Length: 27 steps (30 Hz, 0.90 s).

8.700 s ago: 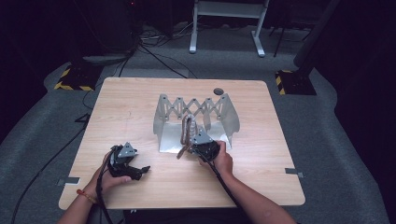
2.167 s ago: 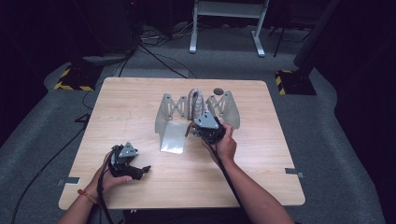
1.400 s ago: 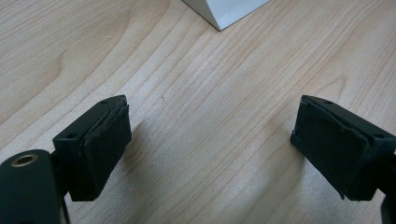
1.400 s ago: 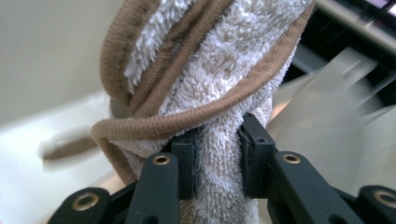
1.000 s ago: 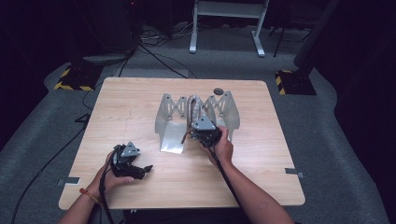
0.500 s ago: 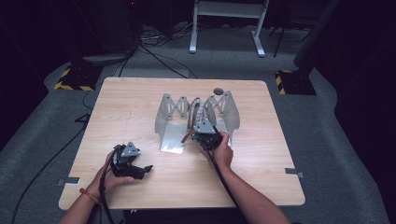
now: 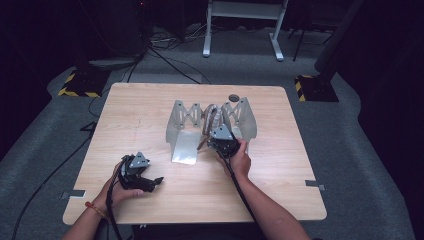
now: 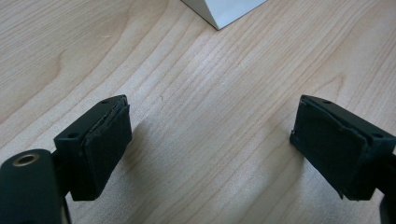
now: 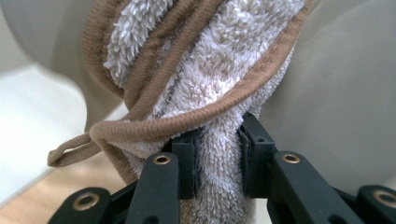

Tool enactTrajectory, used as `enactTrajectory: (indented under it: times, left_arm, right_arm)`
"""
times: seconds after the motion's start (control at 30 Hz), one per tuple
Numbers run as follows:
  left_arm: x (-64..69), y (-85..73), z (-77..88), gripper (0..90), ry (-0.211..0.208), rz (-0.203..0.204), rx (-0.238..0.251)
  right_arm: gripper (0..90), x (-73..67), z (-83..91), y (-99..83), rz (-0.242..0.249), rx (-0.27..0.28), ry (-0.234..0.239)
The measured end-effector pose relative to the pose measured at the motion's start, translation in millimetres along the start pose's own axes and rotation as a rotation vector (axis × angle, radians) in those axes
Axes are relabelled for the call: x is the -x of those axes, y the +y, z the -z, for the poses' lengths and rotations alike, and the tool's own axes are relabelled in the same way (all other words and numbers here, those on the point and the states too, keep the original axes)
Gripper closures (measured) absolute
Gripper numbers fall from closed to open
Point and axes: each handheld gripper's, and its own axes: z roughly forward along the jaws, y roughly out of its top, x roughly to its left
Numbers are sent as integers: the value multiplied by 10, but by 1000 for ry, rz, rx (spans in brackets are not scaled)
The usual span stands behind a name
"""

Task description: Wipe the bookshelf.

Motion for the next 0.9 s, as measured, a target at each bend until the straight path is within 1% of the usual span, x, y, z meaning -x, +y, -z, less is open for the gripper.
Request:
enactTrajectory:
  times: [0.07,0.13,0.2,0.3,0.4,0.53,0.63,0.73,0.8,0.9]
  left_arm:
    - [0,0,1,123,-1,0,-1]
    - [0,0,1,123,-1,-1,-1]
    - [-3,1,2,123,1,-5,-1]
    - [-4,1,2,124,2,-7,-1]
    - [-4,1,2,124,2,-8,-1]
    - [-4,1,2,123,1,-7,-1]
    - [-1,0,2,124,-1,-4,-1]
    - [2,-3,2,126,-4,-2,2]
    - [4,-6,5,130,-3,-3,3]
    - [4,-7,5,131,-3,-2,3]
  right_arm:
    - [722,-31,-68,-75,7,-28,11]
    - [722,-51,-147,-175,-13,-67,34]
    - [722,-66,-171,-229,-16,-73,37]
    - [723,-74,-114,-194,-5,-55,30]
    - [722,-53,0,-109,2,-11,16]
    - [723,27,215,91,10,76,-19]
    - [723,102,332,231,11,116,-36]
    - [722,171,378,288,-3,122,-45]
    - [723,184,377,252,-1,113,-44]
    - [723,175,344,150,1,84,-30]
